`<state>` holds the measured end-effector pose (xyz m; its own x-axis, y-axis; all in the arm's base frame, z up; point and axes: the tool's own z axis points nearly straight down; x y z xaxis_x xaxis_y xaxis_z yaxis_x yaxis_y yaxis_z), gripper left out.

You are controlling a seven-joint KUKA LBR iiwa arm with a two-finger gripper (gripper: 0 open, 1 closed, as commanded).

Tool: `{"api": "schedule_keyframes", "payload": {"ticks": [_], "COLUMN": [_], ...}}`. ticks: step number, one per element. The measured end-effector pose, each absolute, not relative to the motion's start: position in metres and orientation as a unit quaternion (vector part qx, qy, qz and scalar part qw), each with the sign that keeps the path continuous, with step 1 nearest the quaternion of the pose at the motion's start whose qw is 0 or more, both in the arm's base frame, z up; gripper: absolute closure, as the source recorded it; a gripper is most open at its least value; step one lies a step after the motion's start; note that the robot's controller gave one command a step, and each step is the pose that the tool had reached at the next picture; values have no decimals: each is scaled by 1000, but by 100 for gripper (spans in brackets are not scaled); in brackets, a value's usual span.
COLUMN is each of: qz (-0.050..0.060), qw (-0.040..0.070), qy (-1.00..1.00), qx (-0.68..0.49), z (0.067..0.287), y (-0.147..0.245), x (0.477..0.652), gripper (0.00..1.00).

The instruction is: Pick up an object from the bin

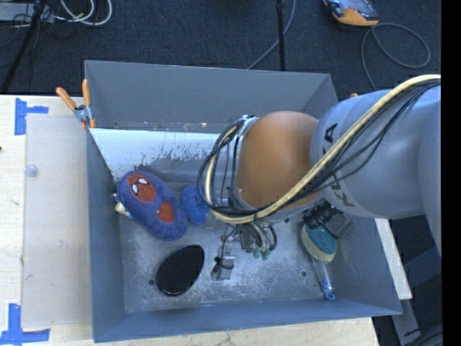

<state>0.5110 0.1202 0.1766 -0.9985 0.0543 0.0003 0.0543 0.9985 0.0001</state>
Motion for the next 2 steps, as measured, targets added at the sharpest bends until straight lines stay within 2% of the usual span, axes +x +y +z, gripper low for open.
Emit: {"api": "schedule_keyframes", "payload": {"ticks": [1, 2], "qz": [0, 0], "qw": [5, 1], "qy": [-1000, -991], "qx": [-2, 134], "z": [145, 111], "y": [132, 140], "x": [507, 509], "gripper": [0, 0]}}
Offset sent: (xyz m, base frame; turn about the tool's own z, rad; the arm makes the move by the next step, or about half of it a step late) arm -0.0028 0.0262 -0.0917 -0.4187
